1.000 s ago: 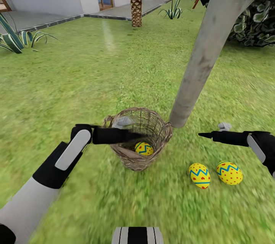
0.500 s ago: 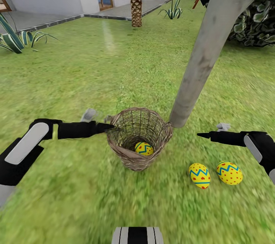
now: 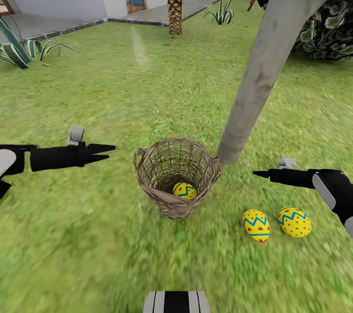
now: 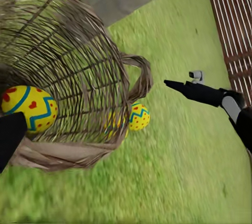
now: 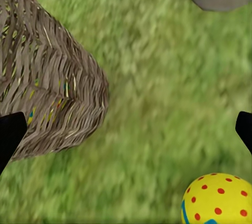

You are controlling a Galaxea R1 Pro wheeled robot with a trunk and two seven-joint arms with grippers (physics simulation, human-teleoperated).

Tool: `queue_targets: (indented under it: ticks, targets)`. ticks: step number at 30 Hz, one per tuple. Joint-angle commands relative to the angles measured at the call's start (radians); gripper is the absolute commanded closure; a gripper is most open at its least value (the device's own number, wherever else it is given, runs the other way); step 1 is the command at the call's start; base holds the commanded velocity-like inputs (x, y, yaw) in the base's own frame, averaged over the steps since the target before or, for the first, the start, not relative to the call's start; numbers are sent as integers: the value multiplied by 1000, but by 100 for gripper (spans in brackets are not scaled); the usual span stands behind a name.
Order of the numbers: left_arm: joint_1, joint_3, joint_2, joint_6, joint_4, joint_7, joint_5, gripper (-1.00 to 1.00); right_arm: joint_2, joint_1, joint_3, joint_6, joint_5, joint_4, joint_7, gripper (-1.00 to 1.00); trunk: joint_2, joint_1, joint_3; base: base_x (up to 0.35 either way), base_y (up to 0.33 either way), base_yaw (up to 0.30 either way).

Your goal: Take the three Easter eggs out of the wicker basket on the lawn in the garden, then place them on the lawn next to a single tree (choose any tree) so that all three eggs are next to the same tree and none are left in the basket.

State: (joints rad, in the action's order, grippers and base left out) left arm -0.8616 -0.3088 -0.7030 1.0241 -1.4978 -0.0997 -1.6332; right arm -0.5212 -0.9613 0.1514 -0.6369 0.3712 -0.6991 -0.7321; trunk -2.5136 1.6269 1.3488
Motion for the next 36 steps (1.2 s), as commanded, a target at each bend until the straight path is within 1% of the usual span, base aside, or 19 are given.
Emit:
queue_targets:
  ticks: [1, 2, 4, 6, 8, 11, 13, 15, 16, 17, 19, 20, 21, 22, 23, 24, 27, 29, 36]
  targets:
    - [-1, -1, -13, 1, 1, -20, 9, -100, -1, -1, 3, -5, 8, 0, 2, -100, 0, 0, 1, 0, 0, 0]
    - [1, 0, -49, 0, 1, -40, 9, -100, -1, -1, 3, -4, 7, 0, 3, -100, 0, 0, 1, 0, 0, 0]
    - [10, 2, -143, -2, 4, -58, 9, -100, -2, -1, 3, -2, 8, 0, 3, -100, 0, 0, 1, 0, 0, 0]
    - [13, 3, -207, -4, 7, -62, 9, -100, -2, -1, 3, -2, 8, 0, 3, -100, 0, 0, 1, 0, 0, 0]
    - [15, 3, -253, -7, 11, -62, 11, -100, -2, -1, 3, -2, 7, 0, 3, -100, 0, 0, 1, 0, 0, 0]
    - [16, 2, -280, -11, 23, -58, 17, -100, -2, 0, 3, -2, 7, -1, 3, -100, 0, 0, 1, 0, 0, 0]
    - [17, -7, -289, -14, 41, -49, 21, -100, -2, 0, 3, -1, 7, -1, 3, -100, 0, 0, 1, 0, 0, 0]
    - [18, -30, -288, -17, 61, -5, 25, -100, -2, 0, 3, -1, 6, -1, 3, -100, 0, 0, 1, 0, 0, 0]
    - [18, -40, -285, -18, 69, 32, 26, -100, -2, 0, 3, -1, 6, 0, 3, -100, 0, 0, 1, 0, 0, 0]
    - [18, -56, -276, -19, 80, 146, 26, -100, -2, 1, 3, -1, 6, 0, 3, -100, 0, 0, 1, 0, 0, 0]
    - [20, -62, -255, -22, 86, 286, 26, -100, -2, 1, 3, -1, 6, 0, 5, -100, 0, 0, 1, 0, 0, 0]
    - [21, -63, -248, -22, 88, 323, 26, -100, -2, 1, 3, -1, 6, 0, 6, -100, 0, 0, 1, 0, 0, 0]
    - [21, -65, -230, -24, 96, 395, 26, -100, -2, 1, 3, -1, 6, 0, 9, -100, 0, 0, 1, 0, 0, 0]
    - [22, -66, -209, -25, 109, 465, 26, -100, -2, 1, 3, -1, 6, -1, 14, -100, 0, 0, 1, 0, 0, 0]
    - [22, -67, -174, -28, 125, 557, 25, -100, -2, 1, 3, -1, 7, -1, 20, -100, 0, 0, 1, 0, 0, 0]
    - [23, -67, -126, -30, 134, 644, 25, -100, -2, 1, 3, -1, 7, -2, 24, -100, 0, 0, 1, 0, 0, 0]
    - [23, -67, -34, -37, 147, 698, 26, -100, -2, 1, 2, -1, 8, -4, 26, -100, 0, 0, 1, 0, 0, 0]
    - [23, -67, 10, -42, 152, 710, 29, -100, -2, 1, 2, -1, 8, -5, 26, -100, 0, 0, 1, 0, 0, 0]
    - [24, -65, 63, -45, 206, 715, 56, -100, -2, 1, 2, -1, 8, -7, 26, -100, 1, -3, -22, 0, 0, 0]
